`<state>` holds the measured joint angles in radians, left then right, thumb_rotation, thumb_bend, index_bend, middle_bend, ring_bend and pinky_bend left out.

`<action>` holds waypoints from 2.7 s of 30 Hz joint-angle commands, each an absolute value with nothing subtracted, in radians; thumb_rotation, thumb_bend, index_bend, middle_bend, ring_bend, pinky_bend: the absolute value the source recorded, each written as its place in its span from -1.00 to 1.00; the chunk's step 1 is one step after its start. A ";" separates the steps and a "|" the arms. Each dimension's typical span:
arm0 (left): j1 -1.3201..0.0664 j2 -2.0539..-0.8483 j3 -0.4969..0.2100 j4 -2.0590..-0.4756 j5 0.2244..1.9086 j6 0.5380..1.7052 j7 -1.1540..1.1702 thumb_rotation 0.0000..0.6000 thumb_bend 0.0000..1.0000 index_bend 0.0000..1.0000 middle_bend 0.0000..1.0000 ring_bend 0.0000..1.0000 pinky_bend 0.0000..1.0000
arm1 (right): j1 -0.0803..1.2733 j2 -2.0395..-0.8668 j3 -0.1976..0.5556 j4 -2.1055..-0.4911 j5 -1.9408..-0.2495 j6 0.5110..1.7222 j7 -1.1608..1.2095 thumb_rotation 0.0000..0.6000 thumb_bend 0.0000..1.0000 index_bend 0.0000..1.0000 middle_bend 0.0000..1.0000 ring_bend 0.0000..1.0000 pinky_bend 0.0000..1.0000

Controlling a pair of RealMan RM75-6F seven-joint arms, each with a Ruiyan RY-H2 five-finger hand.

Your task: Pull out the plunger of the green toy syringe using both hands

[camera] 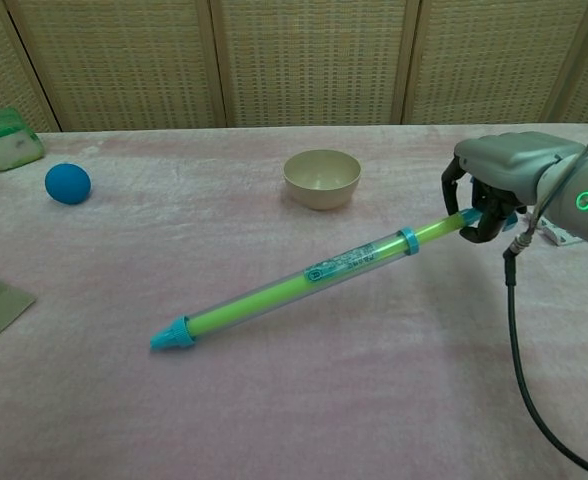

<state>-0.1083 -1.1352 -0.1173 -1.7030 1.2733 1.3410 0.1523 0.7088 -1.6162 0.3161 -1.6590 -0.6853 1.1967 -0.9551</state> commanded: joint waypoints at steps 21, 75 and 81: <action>-0.358 -1.149 -0.258 -1.801 1.002 1.147 0.381 1.00 -0.72 -0.14 0.75 0.56 0.39 | 0.835 -1.566 0.378 -1.710 -0.464 1.292 -1.075 1.00 0.24 0.68 1.00 1.00 0.44; -0.841 -1.388 -0.233 -1.834 0.449 1.064 0.646 1.00 -0.48 -0.34 0.75 0.56 0.40 | 1.012 -1.551 0.447 -1.867 -0.199 1.506 -1.138 1.00 0.24 0.70 1.00 1.00 0.50; -0.860 -1.402 -0.228 -1.841 0.437 1.079 0.645 1.00 -0.48 -0.34 0.75 0.56 0.40 | 1.019 -1.548 0.445 -1.864 -0.194 1.507 -1.131 1.00 0.24 0.70 1.00 1.00 0.50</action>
<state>-0.8583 -1.4004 -0.2290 -1.8410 0.4388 1.0776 0.6446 1.0187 -1.5475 0.4449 -1.8645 -0.1942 1.5075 -1.1307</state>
